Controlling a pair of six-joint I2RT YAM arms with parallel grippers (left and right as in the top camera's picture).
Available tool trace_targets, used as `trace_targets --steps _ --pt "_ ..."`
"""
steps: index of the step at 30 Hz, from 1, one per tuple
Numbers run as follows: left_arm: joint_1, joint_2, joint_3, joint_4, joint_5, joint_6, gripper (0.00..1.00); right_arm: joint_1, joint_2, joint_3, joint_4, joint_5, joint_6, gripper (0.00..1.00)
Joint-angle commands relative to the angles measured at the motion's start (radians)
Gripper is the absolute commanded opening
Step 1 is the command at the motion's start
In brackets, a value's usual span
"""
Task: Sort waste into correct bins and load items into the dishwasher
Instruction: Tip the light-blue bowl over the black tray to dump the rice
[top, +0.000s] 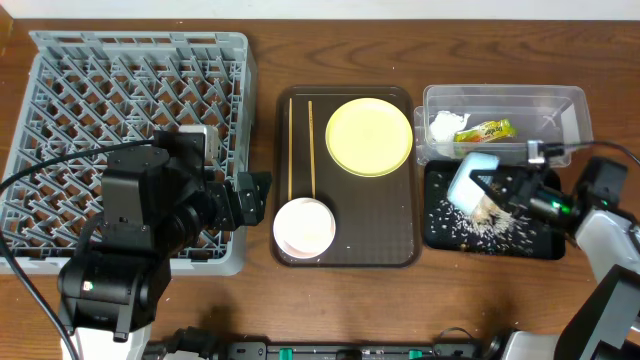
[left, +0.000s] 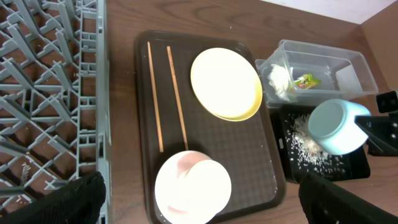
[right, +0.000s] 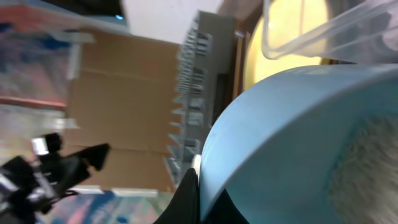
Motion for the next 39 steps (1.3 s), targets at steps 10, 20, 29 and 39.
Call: trace_targets --steps 10,20,29,39 --pt "-0.002 0.000 0.014 0.001 0.016 -0.013 1.00 -0.031 -0.004 -0.006 0.009 -0.140 -0.030 0.01" --pt "-0.002 0.000 0.014 0.001 0.016 -0.013 1.00 -0.030 -0.004 -0.006 0.034 -0.132 -0.037 0.01" --pt "-0.002 0.000 0.014 0.001 0.016 -0.013 1.00 -0.014 -0.006 -0.006 0.012 -0.039 0.011 0.01" --pt "-0.002 0.000 0.014 0.001 0.016 -0.013 1.00 0.056 -0.018 -0.005 0.045 -0.117 -0.036 0.01"
